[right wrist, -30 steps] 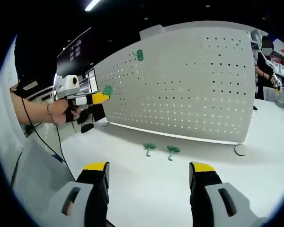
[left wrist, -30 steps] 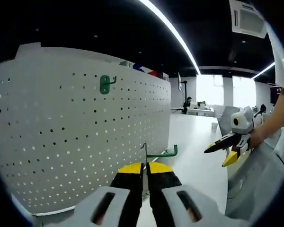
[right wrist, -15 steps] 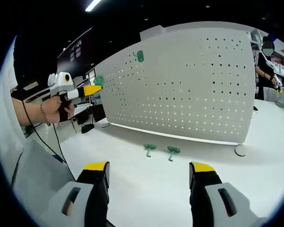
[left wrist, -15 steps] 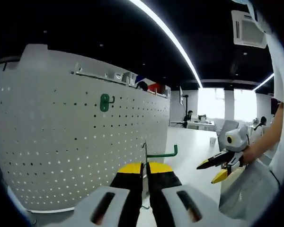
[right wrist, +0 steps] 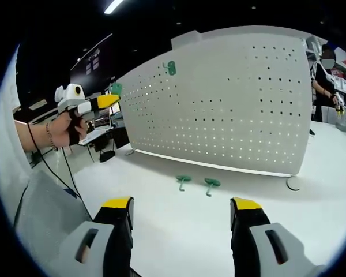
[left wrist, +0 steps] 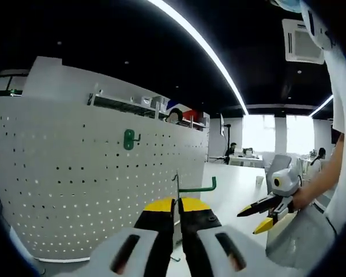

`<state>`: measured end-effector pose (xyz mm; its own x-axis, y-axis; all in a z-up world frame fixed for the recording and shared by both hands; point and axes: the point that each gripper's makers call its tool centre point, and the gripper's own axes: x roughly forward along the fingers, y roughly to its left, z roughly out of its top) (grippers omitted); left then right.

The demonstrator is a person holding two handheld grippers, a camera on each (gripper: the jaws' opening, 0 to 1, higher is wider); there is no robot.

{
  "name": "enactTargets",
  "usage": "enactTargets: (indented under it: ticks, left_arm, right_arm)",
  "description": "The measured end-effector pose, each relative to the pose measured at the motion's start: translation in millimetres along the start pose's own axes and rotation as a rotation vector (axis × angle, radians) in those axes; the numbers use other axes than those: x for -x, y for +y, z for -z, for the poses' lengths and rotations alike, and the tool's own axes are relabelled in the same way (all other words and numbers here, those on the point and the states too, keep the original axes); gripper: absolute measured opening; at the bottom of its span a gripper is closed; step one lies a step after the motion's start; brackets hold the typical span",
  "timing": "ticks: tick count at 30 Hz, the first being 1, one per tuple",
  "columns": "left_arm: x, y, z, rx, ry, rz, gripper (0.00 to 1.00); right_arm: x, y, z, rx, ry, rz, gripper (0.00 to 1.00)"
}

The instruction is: Insert the hook assembly into the mounting plate slot until the hook locks in place.

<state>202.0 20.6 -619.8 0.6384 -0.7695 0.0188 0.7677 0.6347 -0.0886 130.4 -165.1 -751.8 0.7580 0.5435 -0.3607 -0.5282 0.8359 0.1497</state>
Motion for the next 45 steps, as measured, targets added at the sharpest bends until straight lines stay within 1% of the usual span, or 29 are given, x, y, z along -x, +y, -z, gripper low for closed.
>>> enactTargets:
  ticks: [3,5,7,10,11,13,15,16,18,19,20,31,36,45]
  left_arm:
    - [0,0.3,0.5,-0.001,0.001,-0.003,0.02]
    - [0,0.6,0.9,0.002,0.000,-0.005,0.02]
    - [0,1.1,1.7,0.000,0.002,-0.007,0.02]
    - [0,1.3,2.5,-0.001,0.004,-0.009,0.02]
    - [0,1.2,2.9,0.000,0.005,-0.008,0.02]
    - [0,1.1,2.9,-0.001,0.005,-0.009,0.02]
    - [0,1.4,3.2,-0.001,0.005,-0.011,0.02]
    - [1,2.1,3.5,0.000,0.006,-0.014,0.02]
    - [1,2.8,3.7,-0.003,0.007,-0.017,0.02]
    - [1,3.1,3.6,-0.003,0.006,-0.019,0.02]
    - [2,3.1,3.5,-0.002,0.006,-0.019,0.02]
    - [1,3.1,4.9,-0.011,0.011,-0.024,0.02]
    - [2,4.2,6.3,-0.013,0.015,-0.034,0.02]
    - [2,1.6,6.9,-0.016,0.013,-0.040,0.02]
  right_arm:
    - [0,1,-1.9,0.005,-0.005,-0.001,0.66]
    - [1,1,-7.1,0.009,-0.024,-0.003,0.65]
    - [4,4,-18.6,0.016,-0.072,-0.014,0.65]
    - [8,10,-38.6,0.030,-0.169,-0.037,0.65]
    - [9,11,-40.5,0.030,-0.175,-0.041,0.65]
    - [11,17,-50.3,0.047,-0.219,-0.063,0.65]
    - [13,21,-55.4,0.047,-0.249,-0.079,0.65]
    - [14,24,-60.6,0.052,-0.270,-0.087,0.65]
    - [18,29,-74.9,0.052,-0.336,-0.108,0.65]
    - [19,30,-76.6,0.047,-0.338,-0.111,0.66]
    - [19,32,-81.8,0.043,-0.356,-0.119,0.67]
    - [16,39,-88.3,0.048,-0.350,-0.142,0.65]
    - [14,49,-95.1,0.064,-0.355,-0.171,0.60]
    - [4,62,-104.7,0.044,-0.373,-0.214,0.60]
